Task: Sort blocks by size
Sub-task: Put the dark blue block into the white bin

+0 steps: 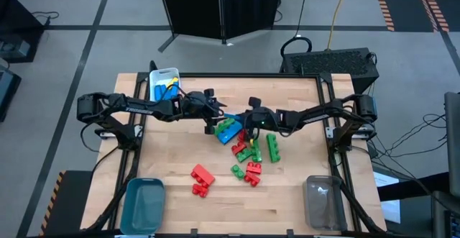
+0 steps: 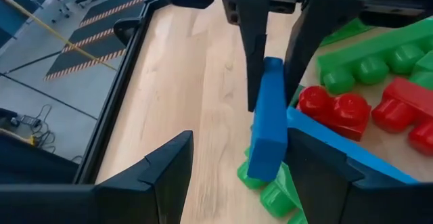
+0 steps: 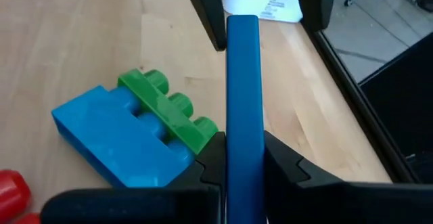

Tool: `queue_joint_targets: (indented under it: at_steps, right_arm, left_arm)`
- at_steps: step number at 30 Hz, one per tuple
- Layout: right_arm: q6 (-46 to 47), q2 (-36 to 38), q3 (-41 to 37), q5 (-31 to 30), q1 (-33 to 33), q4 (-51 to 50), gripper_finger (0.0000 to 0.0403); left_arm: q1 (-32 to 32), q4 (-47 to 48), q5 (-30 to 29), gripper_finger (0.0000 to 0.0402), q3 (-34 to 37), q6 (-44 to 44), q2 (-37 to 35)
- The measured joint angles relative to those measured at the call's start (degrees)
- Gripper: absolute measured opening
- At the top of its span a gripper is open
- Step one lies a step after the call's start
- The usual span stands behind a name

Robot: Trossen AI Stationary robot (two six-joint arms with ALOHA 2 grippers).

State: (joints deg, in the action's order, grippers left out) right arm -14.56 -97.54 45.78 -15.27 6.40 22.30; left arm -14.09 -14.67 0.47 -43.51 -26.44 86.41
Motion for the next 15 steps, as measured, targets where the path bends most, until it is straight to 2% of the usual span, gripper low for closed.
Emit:
queue_joint_targets:
  at_steps: [7, 15]
  right_arm:
    - [-1.4, 0.0, 0.0, 0.1, -0.3, 1.5, 0.0040]
    - [-3.2, 0.0, 0.0, 0.1, -1.0, 2.8, 0.0040]
  left_arm:
    - [0.3, -0.1, 5.3, 0.0222, 0.0, -1.5, 0.0]
    - [0.7, -0.3, 5.6, 0.0222, 0.0, -2.8, 0.0]
